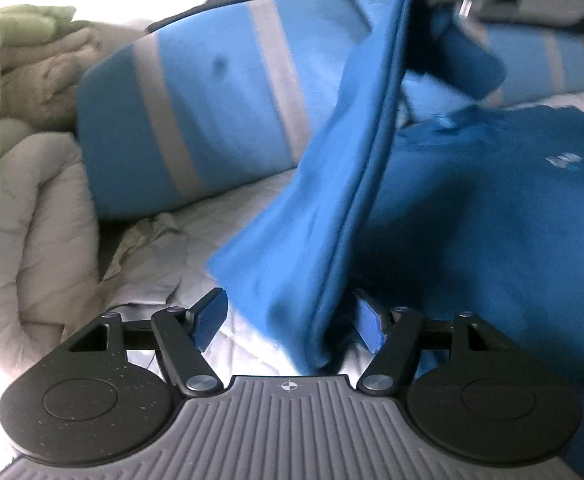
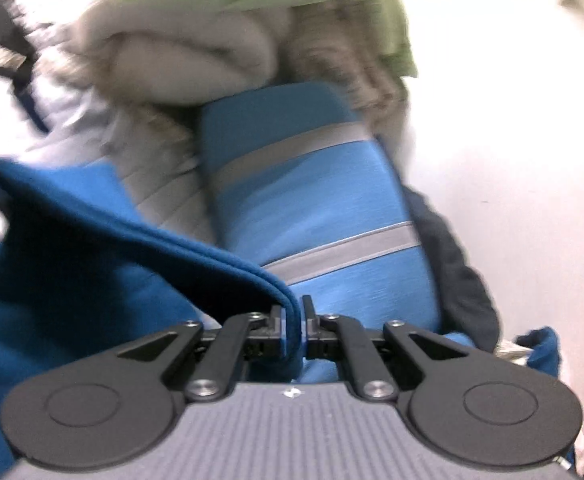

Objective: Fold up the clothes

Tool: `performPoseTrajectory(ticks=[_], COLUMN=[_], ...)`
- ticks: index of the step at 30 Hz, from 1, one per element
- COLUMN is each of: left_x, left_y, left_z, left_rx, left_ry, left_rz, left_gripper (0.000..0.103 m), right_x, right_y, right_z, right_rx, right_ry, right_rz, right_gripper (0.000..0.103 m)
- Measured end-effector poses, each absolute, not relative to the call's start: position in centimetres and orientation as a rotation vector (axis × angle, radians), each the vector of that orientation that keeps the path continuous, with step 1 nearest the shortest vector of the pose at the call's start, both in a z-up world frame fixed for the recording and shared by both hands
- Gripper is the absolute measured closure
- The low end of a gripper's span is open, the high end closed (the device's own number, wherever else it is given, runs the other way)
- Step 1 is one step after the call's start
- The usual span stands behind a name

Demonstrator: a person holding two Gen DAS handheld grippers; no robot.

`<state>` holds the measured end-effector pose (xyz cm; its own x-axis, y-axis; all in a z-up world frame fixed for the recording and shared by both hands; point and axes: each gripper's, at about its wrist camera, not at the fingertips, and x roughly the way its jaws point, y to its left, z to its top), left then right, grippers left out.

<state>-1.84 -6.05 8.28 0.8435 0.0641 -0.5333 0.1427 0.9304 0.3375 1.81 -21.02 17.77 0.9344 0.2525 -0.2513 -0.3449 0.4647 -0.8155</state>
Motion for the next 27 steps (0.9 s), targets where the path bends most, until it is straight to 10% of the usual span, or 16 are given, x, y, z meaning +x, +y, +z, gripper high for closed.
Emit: performPoseTrajectory(ticks=[12, 27], left_x=[1.2, -0.5], left_y=[-3.5, -8.6], left_z=[10.4, 5.7], left_rx=[0.067, 0.519], left_ry=[0.590, 0.664], left_rz=[-0.081, -0.101], left_gripper=[0.032, 0.032], right_x=[3.2, 4.4], right_y=[-23.7, -27.5], right_z=[22.2, 21.8], right_rx=[-0.945, -0.950], right_ry=[0.056, 0.210], right_rz=[0.202, 0.234], right_gripper=[0.096, 0.095])
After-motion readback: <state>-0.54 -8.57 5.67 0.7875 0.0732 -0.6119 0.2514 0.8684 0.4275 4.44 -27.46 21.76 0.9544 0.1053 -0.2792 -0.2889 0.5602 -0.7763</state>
